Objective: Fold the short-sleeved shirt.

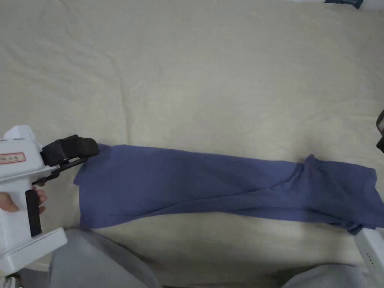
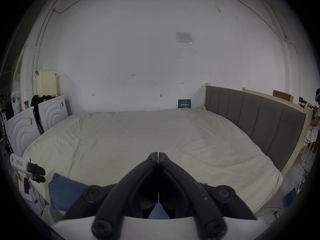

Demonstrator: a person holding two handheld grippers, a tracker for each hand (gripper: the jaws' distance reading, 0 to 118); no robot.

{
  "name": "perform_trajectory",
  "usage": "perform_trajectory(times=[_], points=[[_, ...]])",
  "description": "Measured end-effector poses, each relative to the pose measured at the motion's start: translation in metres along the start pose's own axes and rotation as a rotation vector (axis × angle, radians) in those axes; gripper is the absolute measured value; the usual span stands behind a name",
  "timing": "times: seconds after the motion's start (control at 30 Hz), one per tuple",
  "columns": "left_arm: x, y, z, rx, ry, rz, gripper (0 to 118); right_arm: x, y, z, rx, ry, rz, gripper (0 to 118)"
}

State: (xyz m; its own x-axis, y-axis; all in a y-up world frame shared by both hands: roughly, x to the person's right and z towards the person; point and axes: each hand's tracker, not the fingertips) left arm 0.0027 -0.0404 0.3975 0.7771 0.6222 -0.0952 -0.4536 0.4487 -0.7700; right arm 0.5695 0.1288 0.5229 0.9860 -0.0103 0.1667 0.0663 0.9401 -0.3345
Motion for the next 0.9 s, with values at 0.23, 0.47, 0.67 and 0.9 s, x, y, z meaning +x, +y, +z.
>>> perform_trajectory(times=[0.23,0.47,0.67,0.9], points=[[0.003,-0.022,-0.011,0.003,-0.021,0.039,118,-0.002,-0.005,-0.008,-0.042,0.008,-0.011,1],[-0.008,-0.023,-0.025,-0.011,-0.064,0.091,23,-0.013,-0.006,-0.015,-0.066,0.022,0.008,1],[0.024,-0.031,-0.022,-0.050,0.032,0.089,9,-0.006,-0.009,-0.015,-0.075,0.027,0.010,1],[0.120,-0.020,0.024,0.011,0.138,-0.218,8,0.008,-0.003,-0.004,-0.051,0.019,0.001,1]])
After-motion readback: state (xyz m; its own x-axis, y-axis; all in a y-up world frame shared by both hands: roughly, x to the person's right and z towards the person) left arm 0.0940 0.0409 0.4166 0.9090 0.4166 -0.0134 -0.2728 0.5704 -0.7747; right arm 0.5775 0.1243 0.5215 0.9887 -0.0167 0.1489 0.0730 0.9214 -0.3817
